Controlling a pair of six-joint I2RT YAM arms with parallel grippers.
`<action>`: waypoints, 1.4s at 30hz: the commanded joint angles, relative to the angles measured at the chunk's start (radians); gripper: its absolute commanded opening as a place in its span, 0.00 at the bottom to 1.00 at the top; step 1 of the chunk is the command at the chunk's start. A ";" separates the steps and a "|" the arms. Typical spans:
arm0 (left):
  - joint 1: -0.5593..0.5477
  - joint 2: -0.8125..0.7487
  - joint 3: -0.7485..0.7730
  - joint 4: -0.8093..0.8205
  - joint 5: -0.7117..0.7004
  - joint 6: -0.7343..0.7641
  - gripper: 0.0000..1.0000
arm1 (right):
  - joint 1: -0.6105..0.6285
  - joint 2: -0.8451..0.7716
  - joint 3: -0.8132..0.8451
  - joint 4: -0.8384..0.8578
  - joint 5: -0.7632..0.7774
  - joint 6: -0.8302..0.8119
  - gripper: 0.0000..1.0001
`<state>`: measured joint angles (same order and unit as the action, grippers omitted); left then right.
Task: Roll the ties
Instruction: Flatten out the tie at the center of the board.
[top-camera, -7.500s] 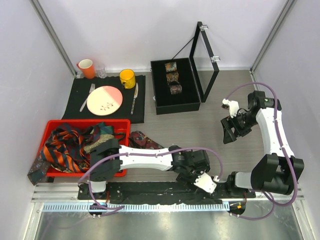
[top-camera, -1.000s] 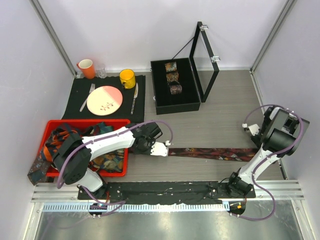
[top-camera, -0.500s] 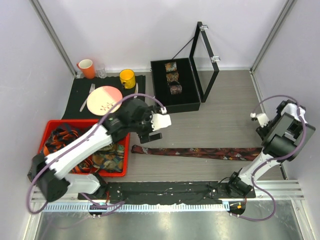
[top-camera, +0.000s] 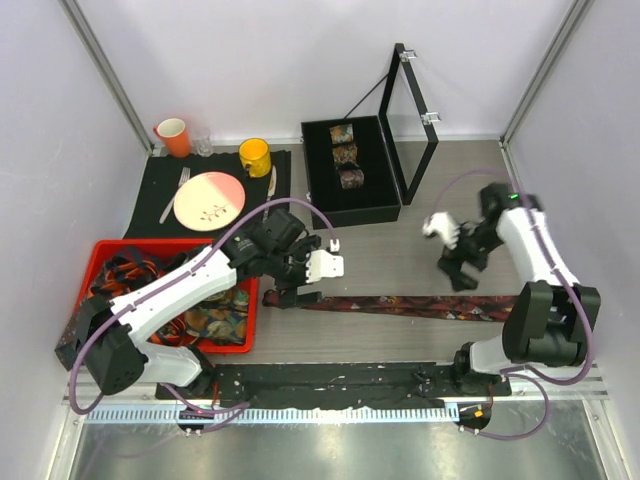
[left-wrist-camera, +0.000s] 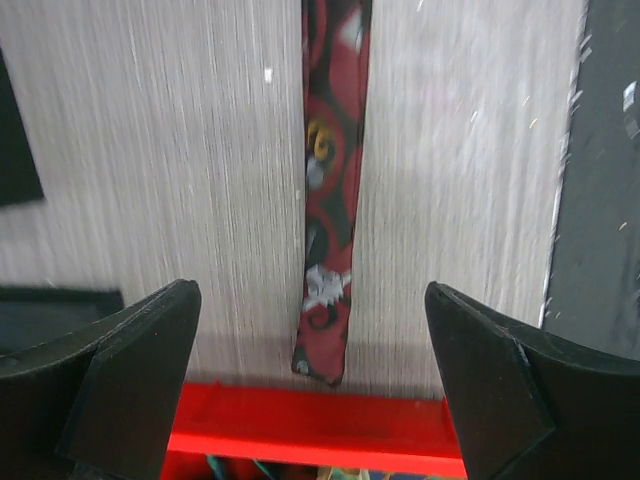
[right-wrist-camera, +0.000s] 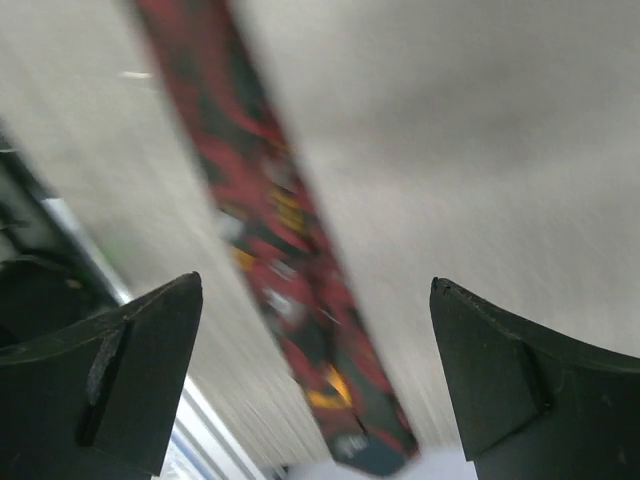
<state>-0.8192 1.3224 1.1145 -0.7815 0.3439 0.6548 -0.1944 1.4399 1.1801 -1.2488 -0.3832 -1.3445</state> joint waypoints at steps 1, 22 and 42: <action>0.070 0.000 -0.038 -0.018 0.006 0.066 1.00 | 0.190 -0.053 -0.215 0.142 0.116 0.145 0.99; 0.089 0.242 -0.113 0.105 0.004 0.166 0.62 | -0.011 0.076 -0.424 0.394 0.365 -0.155 0.43; 0.094 -0.017 -0.004 0.008 0.018 0.011 0.73 | -0.263 -0.126 -0.125 0.151 0.195 -0.268 1.00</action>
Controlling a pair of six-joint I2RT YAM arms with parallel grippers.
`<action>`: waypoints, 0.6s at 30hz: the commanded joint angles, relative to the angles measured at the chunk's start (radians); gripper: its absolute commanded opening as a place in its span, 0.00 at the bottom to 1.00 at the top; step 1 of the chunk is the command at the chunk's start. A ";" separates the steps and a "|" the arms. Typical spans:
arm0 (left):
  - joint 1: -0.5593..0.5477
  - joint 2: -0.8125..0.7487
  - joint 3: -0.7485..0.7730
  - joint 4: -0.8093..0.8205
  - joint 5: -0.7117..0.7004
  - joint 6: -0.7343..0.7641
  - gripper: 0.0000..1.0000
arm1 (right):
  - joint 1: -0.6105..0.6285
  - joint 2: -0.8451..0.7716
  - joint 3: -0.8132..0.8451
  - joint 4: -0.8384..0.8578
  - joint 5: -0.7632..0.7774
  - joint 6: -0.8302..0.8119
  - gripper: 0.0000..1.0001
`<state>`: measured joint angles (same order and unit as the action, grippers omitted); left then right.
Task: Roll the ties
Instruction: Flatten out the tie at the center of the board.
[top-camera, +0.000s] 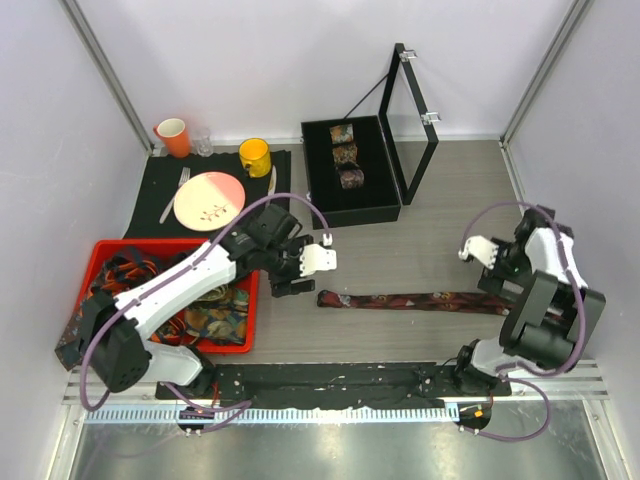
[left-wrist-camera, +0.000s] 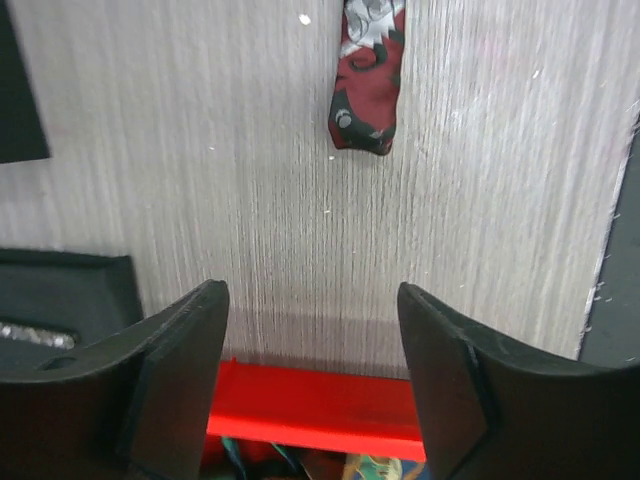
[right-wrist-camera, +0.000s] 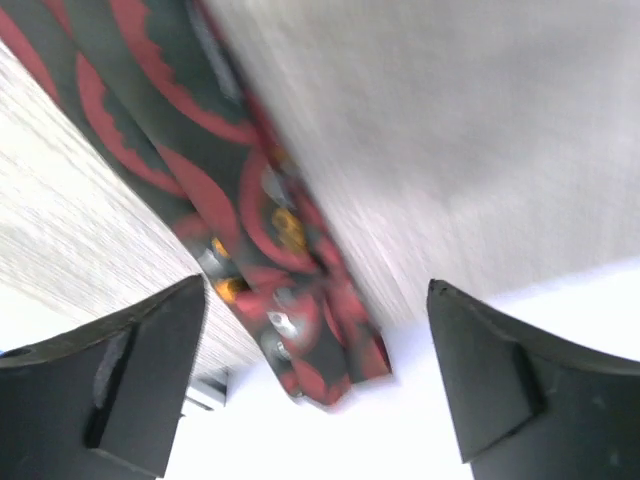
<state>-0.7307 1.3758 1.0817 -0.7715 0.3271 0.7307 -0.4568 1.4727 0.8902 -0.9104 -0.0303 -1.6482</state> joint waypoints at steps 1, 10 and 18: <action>0.008 -0.099 0.021 0.012 0.052 -0.080 0.74 | 0.000 -0.191 0.193 -0.203 -0.193 0.068 1.00; 0.008 -0.218 -0.037 0.170 0.102 -0.194 0.84 | 0.179 -0.338 0.507 -0.217 -0.392 0.706 0.96; 0.007 -0.080 -0.046 0.216 0.180 -0.082 0.88 | 0.489 -0.172 0.352 -0.134 -0.629 1.314 0.86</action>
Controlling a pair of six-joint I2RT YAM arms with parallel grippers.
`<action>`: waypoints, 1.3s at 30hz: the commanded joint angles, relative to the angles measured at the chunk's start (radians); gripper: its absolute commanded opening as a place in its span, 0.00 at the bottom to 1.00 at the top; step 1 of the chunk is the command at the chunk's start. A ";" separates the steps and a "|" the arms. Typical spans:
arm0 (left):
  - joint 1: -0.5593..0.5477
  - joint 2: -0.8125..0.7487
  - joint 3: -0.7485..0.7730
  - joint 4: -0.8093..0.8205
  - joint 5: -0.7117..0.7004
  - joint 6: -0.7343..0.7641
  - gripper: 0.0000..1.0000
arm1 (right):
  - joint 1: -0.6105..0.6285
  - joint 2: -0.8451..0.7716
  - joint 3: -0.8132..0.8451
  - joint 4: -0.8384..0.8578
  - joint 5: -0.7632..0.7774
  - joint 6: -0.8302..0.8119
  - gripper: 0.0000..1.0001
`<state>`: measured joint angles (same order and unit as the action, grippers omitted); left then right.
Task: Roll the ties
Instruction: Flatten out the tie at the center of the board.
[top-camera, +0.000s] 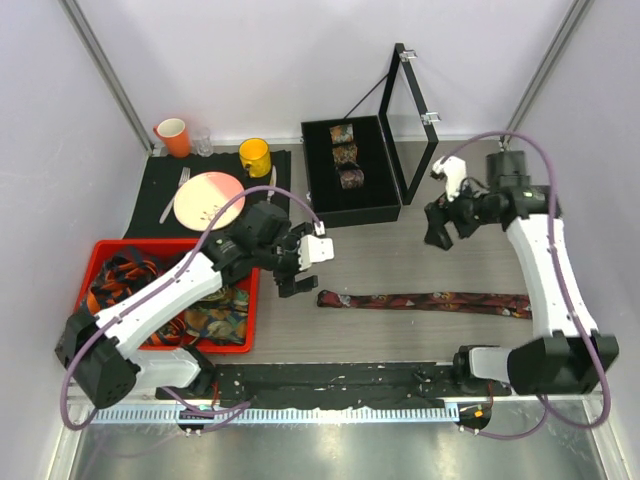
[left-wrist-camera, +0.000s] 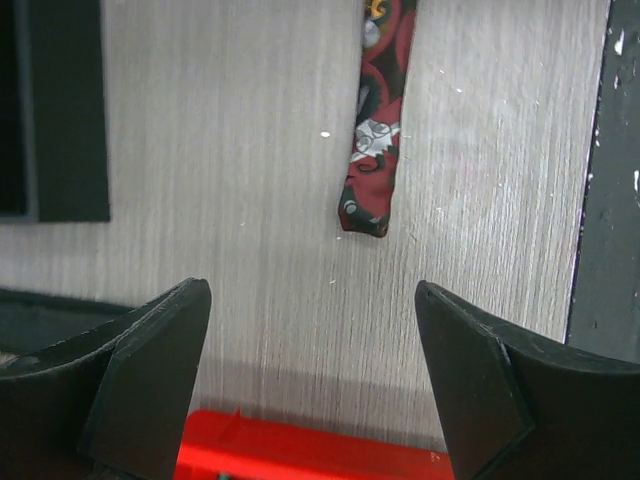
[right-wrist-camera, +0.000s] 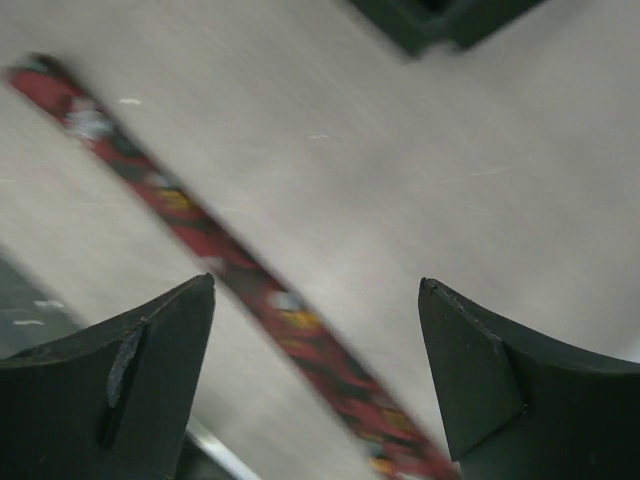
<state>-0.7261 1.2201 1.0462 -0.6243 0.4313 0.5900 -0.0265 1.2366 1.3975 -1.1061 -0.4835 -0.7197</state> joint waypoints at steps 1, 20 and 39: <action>0.002 0.099 -0.005 0.067 0.083 0.068 0.88 | 0.063 0.069 -0.193 0.102 -0.200 0.417 0.85; -0.117 0.528 0.093 0.215 0.064 0.165 0.79 | 0.041 0.236 -0.441 0.366 -0.358 0.774 0.39; -0.160 0.634 0.141 0.175 0.018 0.153 0.67 | -0.601 0.247 -0.307 -0.045 0.608 -0.613 0.66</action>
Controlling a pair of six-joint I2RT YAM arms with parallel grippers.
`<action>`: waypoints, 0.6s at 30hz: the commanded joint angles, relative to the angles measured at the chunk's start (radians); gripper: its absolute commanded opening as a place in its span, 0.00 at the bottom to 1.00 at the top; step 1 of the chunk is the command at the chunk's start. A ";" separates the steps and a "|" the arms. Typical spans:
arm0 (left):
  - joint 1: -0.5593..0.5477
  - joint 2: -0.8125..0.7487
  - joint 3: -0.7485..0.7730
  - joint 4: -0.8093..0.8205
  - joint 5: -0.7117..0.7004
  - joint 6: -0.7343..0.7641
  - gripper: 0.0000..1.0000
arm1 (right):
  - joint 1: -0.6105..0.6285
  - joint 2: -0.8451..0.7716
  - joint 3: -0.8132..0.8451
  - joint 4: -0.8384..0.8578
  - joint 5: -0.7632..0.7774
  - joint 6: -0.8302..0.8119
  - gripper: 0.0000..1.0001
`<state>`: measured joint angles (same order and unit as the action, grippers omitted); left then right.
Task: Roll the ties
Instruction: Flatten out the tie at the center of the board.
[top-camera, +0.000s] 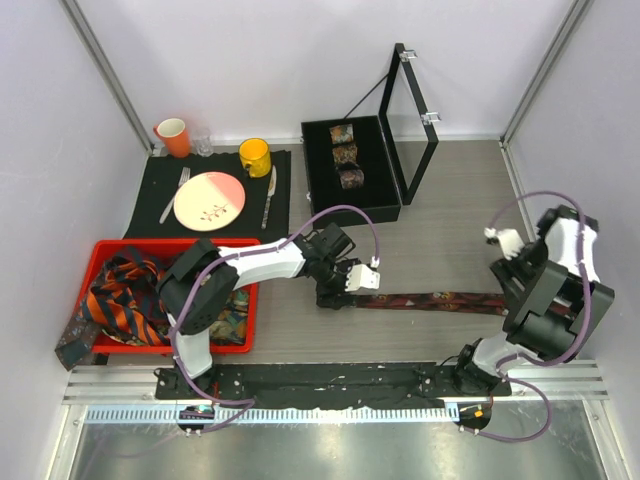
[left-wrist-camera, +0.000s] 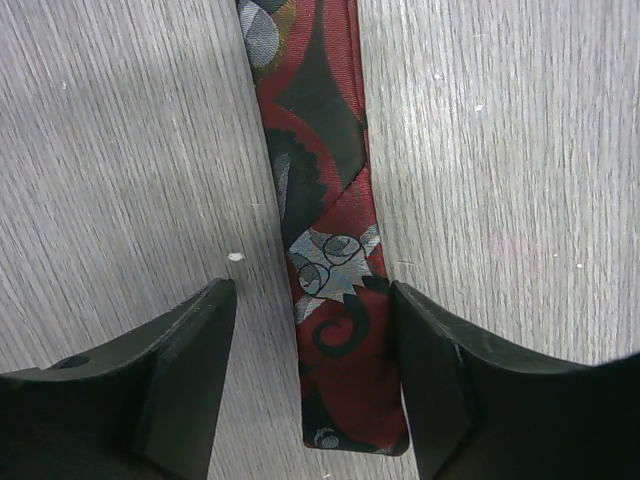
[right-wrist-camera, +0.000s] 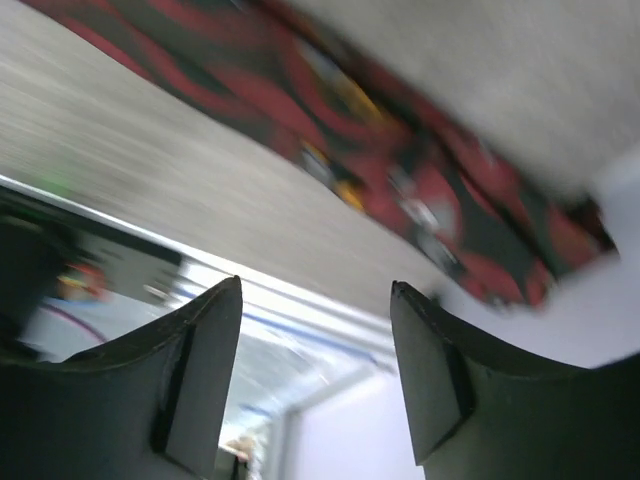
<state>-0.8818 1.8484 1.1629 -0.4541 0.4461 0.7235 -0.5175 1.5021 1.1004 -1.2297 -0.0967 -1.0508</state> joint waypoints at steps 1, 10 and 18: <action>-0.005 0.009 0.024 0.005 0.006 0.019 0.68 | -0.127 -0.014 -0.016 0.099 0.232 -0.314 0.69; -0.003 0.043 0.052 -0.052 -0.012 0.022 0.56 | -0.147 0.098 -0.151 0.357 0.298 -0.350 0.70; 0.037 0.028 0.015 -0.064 -0.030 0.008 0.42 | -0.102 0.214 -0.139 0.536 0.298 -0.321 0.63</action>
<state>-0.8669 1.8782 1.1980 -0.4751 0.4309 0.7364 -0.6479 1.6947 0.9428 -0.8211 0.2081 -1.3647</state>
